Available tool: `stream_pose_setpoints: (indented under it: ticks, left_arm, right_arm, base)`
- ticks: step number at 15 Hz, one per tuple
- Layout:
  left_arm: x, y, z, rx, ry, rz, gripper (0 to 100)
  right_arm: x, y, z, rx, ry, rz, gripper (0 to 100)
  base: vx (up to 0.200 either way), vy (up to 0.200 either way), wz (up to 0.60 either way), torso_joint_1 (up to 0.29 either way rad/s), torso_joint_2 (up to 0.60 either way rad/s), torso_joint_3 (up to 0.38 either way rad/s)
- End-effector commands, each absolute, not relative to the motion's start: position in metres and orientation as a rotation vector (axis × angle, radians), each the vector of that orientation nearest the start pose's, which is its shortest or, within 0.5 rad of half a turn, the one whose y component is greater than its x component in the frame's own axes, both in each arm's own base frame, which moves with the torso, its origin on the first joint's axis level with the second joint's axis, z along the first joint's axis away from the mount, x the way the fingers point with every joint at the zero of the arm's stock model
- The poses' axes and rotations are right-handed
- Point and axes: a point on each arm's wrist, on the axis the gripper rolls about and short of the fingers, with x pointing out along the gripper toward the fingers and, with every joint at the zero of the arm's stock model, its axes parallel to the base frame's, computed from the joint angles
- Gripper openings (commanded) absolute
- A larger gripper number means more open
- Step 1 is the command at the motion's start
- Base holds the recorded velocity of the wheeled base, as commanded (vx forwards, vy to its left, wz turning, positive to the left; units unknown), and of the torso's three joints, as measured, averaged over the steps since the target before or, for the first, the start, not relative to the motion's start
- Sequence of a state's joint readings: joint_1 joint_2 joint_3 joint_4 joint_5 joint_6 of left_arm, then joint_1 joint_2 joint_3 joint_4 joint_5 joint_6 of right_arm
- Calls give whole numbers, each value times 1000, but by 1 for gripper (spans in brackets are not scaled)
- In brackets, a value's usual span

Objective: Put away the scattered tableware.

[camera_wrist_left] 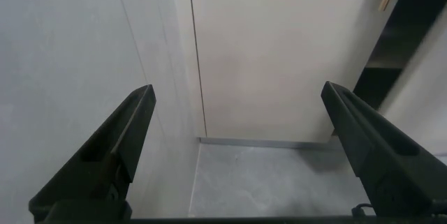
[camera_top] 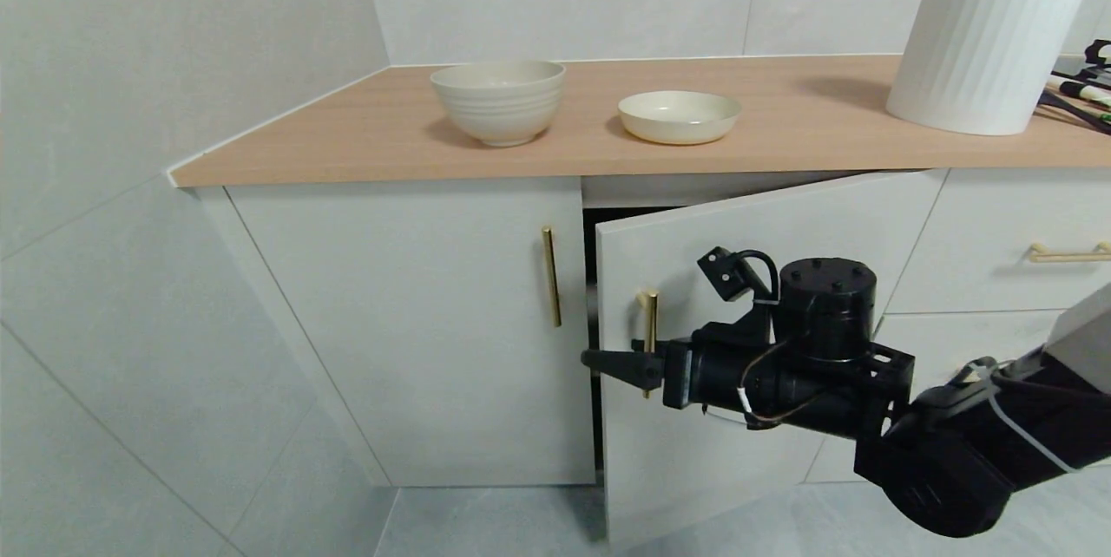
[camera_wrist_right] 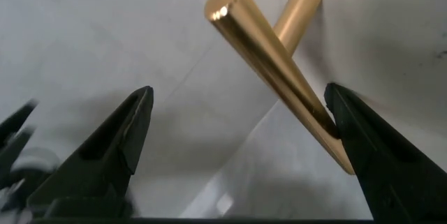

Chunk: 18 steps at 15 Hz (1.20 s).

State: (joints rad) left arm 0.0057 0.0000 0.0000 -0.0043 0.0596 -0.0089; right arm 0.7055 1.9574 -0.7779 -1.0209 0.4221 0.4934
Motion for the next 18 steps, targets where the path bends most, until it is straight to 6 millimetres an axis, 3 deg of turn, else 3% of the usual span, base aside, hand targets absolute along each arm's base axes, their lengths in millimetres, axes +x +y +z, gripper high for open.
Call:
stream_pose_setpoints:
  ticks: [1,10,12,14,16,18]
  left_arm:
    - [-23,1,76,-9,-5,66,100]
    - [-24,1,79,18,-16,60,100]
    - [-32,-1,122,23,-57,-55,100]
    - [-22,-3,164,19,37,-135,100]
    - [-6,-4,193,15,76,-163,100]
    - [39,-6,231,-2,180,-273,100]
  right_arm:
    - [238,227,145,416,418,1126,100]
    - [197,207,139,394,484,1152,100]
    - [193,203,139,393,490,1151,100]
    - [190,204,138,390,496,1159,100]
    - [186,203,135,386,511,1162,100]
    - [178,200,131,381,526,1172,100]
  base:
    - [0,0,0,0,0,0]
    - [0,0,0,0,0,0]
    - [0,0,0,0,0,0]
    - [0,0,0,0,0,0]
    - [0,0,0,0,0,0]
    - [0,0,0,0,0,0]
